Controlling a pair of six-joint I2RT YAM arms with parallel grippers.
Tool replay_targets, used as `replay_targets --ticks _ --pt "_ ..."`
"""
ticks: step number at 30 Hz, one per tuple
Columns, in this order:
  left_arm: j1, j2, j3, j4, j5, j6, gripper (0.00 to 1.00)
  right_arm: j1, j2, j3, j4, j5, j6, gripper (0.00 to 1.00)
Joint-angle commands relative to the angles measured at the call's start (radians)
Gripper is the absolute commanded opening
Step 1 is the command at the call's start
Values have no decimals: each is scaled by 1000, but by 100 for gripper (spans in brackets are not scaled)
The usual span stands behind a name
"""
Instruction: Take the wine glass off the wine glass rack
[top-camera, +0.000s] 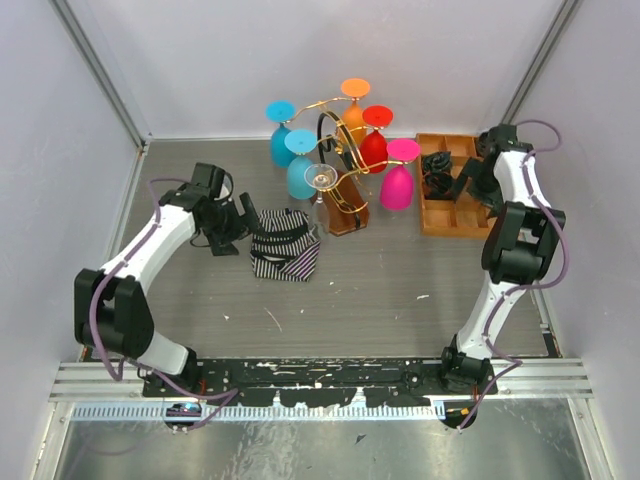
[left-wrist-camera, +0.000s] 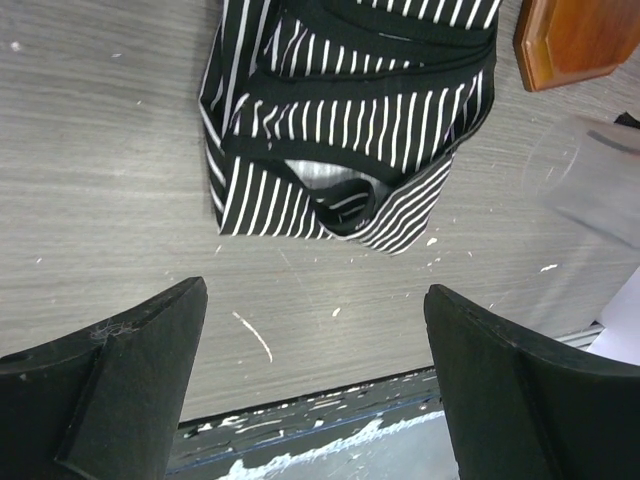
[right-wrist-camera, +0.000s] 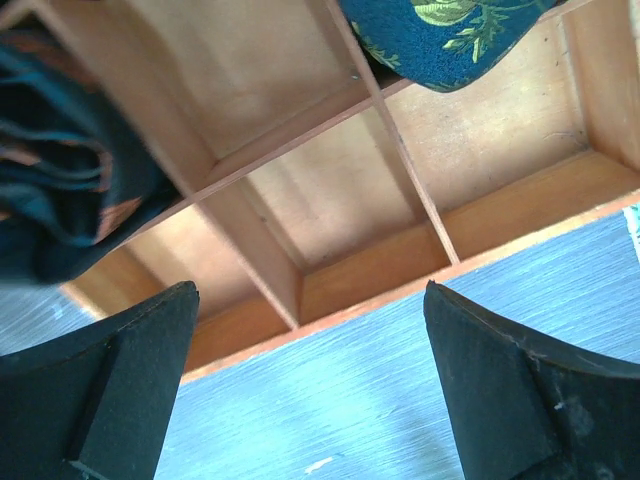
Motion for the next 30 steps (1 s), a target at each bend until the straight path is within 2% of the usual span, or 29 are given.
replay_targets --ticks 1,13,22,30 --pt "-25 89 10 100 48 -36 95 30 -175 1 71 -45 7 100" --pt "-105 311 106 278 107 -144 93 44 -254 13 65 -108 -4 100" --pt "-120 265 104 265 80 -133 83 45 -246 -13 76 -142 -6 100" --pt "-141 342 114 281 96 -145 84 45 -247 -25 81 -156 -9 100"
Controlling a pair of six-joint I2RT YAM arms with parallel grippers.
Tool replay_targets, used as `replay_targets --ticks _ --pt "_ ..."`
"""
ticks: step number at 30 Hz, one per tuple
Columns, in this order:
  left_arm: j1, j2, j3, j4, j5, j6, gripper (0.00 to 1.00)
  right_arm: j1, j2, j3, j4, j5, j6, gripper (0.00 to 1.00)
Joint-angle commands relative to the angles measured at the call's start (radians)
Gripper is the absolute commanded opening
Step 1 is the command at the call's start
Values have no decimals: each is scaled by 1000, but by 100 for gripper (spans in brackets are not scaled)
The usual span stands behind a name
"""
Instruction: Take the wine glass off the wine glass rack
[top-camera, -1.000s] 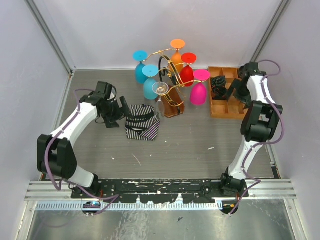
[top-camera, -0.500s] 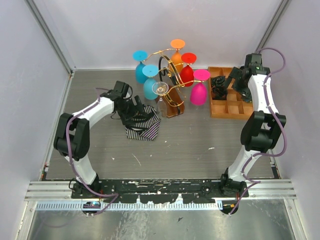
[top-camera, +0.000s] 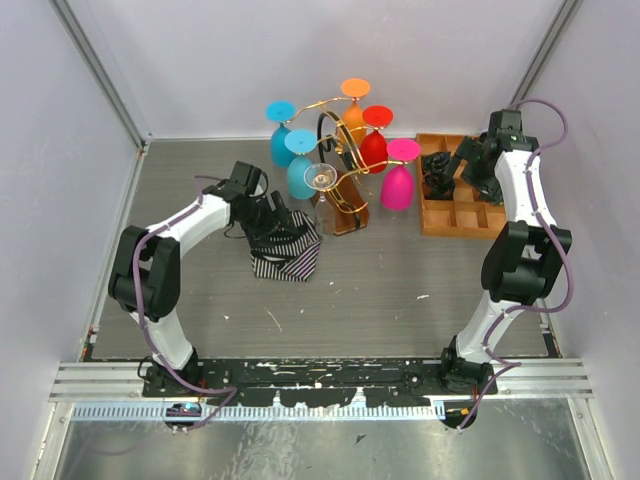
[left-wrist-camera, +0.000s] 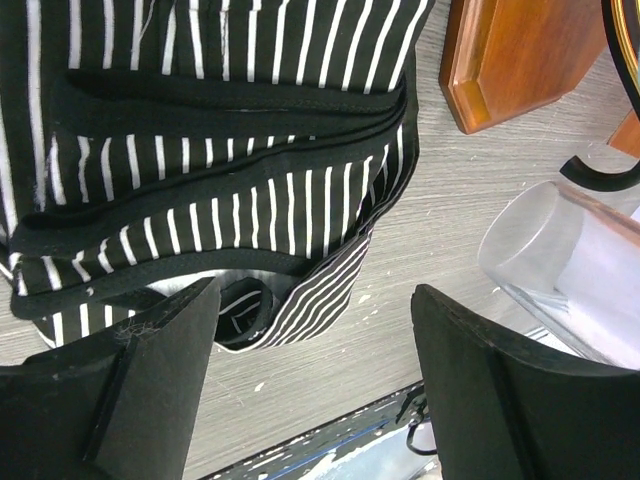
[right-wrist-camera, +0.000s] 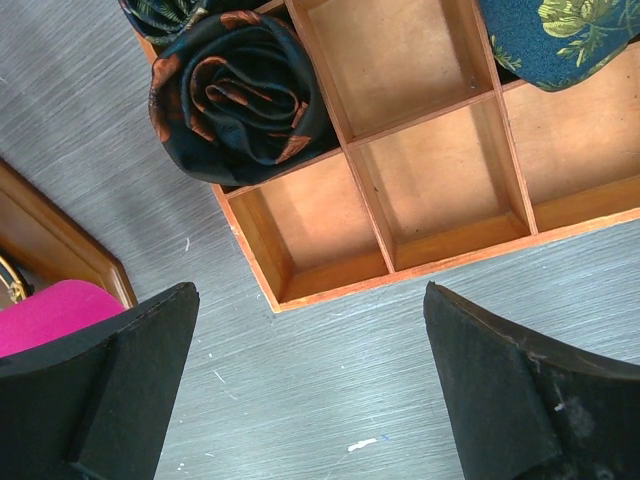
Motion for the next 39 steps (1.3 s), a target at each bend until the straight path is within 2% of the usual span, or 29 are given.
replay_targets --ticks 1,6,11,17,22,25,28,31,33,36,39 --pt "-27 50 33 36 6 -11 84 -2 -38 5 30 -17 -12 100" --pt "-38 118 30 -21 -78 5 87 -2 -35 8 27 -23 -19 100" --pt "40 171 18 -163 -184 24 93 -2 -33 9 31 -76 -18 100" --pt "236 63 -77 -215 -295 40 99 -2 -29 14 35 -95 -18 100" --pt "476 -6 -107 -234 -309 74 100 -2 -27 20 35 -110 -15 100" --pt "560 -65 -104 -233 -303 78 99 -2 -30 21 32 -116 -19 100" --pt "524 -150 -87 -219 -279 68 98 -2 -33 29 24 -135 -20 100" --pt "377 -207 -46 -215 -322 58 100 -2 -38 38 21 -140 -18 100" --pt "296 -193 -35 -217 -299 34 98 -2 -41 37 20 -143 -18 100" --pt "266 -117 -62 -186 -163 -14 99 -2 -46 42 15 -147 -19 100" --pt "253 -75 -107 -139 -121 -39 100 -3 -55 76 3 -152 -12 100"
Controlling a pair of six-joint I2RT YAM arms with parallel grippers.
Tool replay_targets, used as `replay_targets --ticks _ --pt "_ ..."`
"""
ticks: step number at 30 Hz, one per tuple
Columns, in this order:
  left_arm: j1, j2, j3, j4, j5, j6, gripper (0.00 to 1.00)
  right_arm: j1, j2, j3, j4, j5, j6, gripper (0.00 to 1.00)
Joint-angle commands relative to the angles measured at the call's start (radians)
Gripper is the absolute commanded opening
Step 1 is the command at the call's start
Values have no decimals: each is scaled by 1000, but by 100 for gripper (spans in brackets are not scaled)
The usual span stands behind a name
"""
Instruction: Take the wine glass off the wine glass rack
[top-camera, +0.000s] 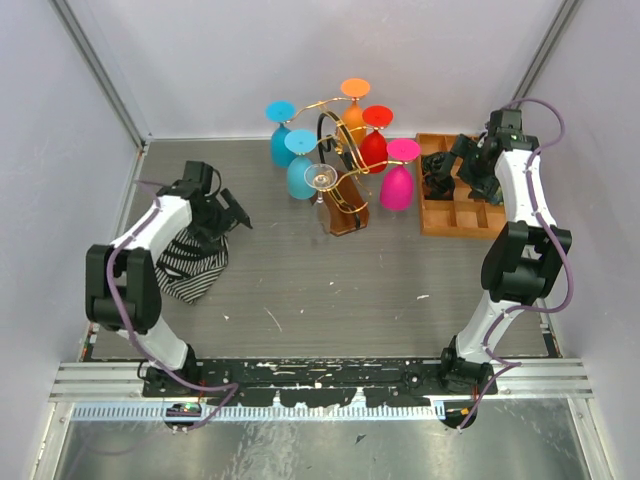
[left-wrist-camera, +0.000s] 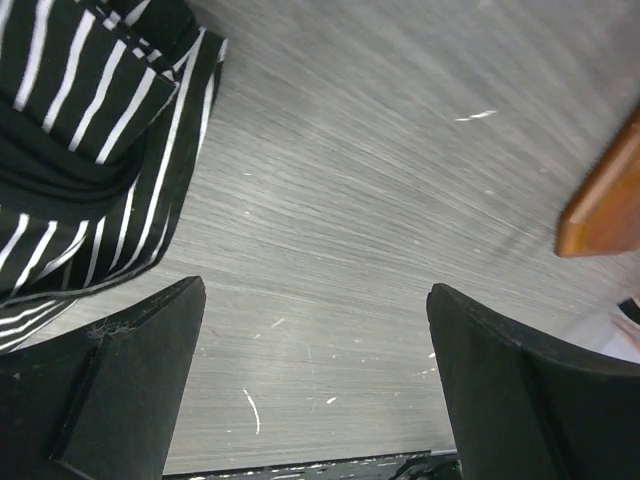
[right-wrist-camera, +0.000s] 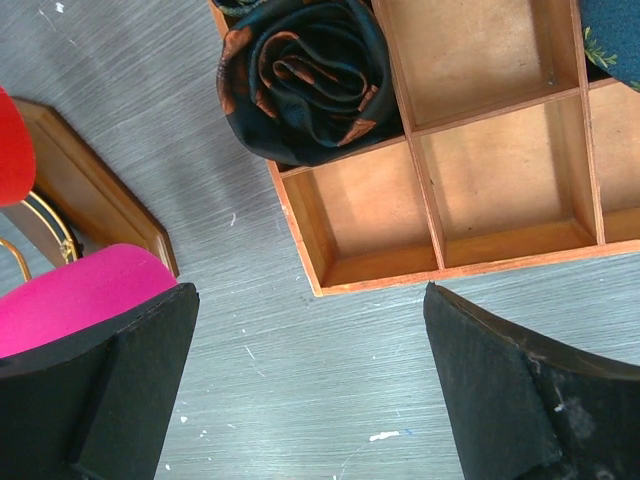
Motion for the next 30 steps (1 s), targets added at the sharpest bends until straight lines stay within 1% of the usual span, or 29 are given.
replay_targets --ticks 1,5,8,12,16,18,21,25,29,30 --pt "5 85 -68 42 82 -52 100 -2 -60 86 -3 -29 2 100" --pt "13 142 -40 -12 37 -9 99 -3 -99 116 6 -65 9 100" --pt "52 162 -39 -37 6 12 98 1 -130 132 7 -85 11 100" --pt "160 178 -62 -61 5 32 99 48 -198 123 55 -84 24 100" --pt "288 156 -55 -73 3 42 100 80 -248 86 148 -175 86 100" --pt "319 136 -29 -93 -4 54 100 81 -260 67 191 -214 121 100" --pt "323 109 10 -95 15 63 99 81 -256 66 216 -254 157 89" --pt "319 49 22 -92 56 53 97 81 -227 67 226 -314 191 59" --pt "304 -25 34 -92 63 51 96 82 -197 47 253 -372 215 43" --pt "299 -44 38 -92 64 51 96 82 -190 40 263 -389 225 42"
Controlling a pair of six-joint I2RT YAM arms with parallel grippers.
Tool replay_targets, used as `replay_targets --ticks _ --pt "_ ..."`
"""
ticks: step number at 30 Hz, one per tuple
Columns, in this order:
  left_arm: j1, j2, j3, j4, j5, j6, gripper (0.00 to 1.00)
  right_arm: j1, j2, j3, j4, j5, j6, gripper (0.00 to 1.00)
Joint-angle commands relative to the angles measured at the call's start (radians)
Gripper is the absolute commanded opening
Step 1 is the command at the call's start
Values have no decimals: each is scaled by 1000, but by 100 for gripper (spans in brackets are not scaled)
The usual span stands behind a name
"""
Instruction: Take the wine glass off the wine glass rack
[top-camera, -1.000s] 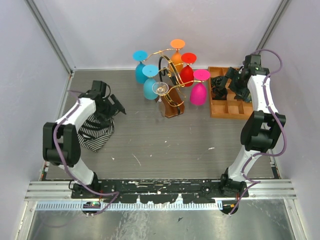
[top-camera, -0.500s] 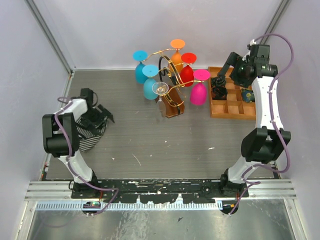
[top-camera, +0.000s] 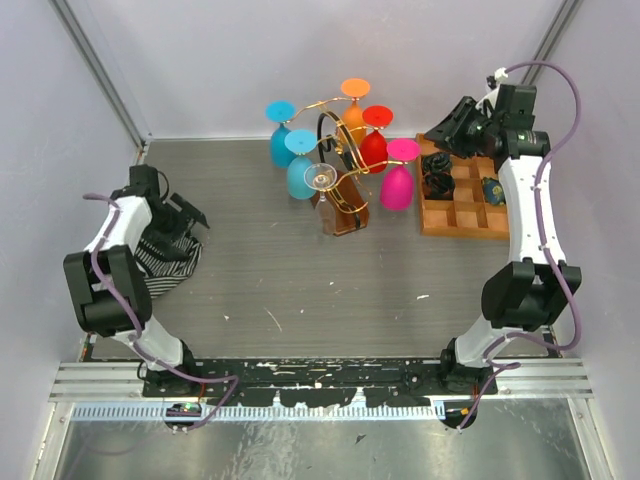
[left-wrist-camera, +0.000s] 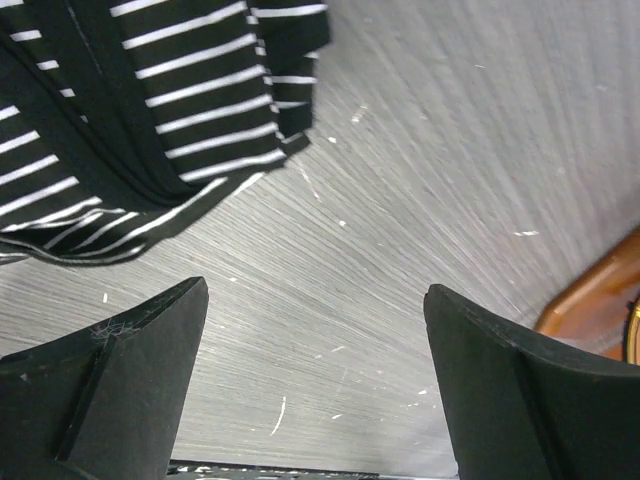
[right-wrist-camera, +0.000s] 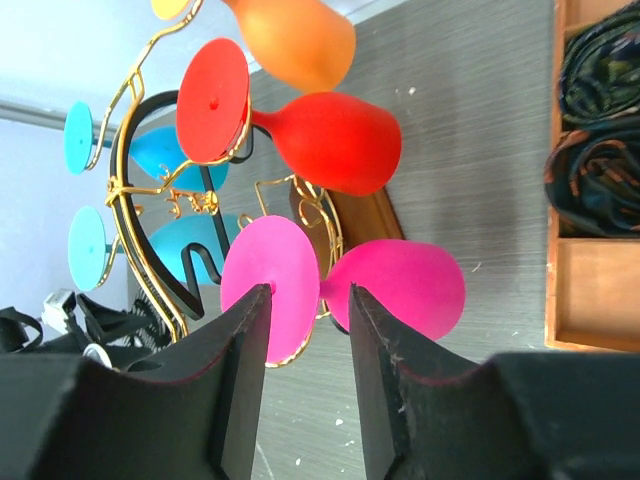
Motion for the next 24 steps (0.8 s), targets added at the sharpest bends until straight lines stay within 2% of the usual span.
replay_targets --ticks 1,11,18,24 --pt "-17 -104 47 -11 29 7 96 -1 24 -22 84 -108 58 42" --pt "-28 -168 88 -13 122 -3 95 9 46 -62 124 -165 78 41" --pt "-28 -172 70 -13 125 9 95 24 61 -64 146 -218 94 26" --pt "-27 -165 56 -13 140 7 95 25 69 -43 138 -247 90 28"
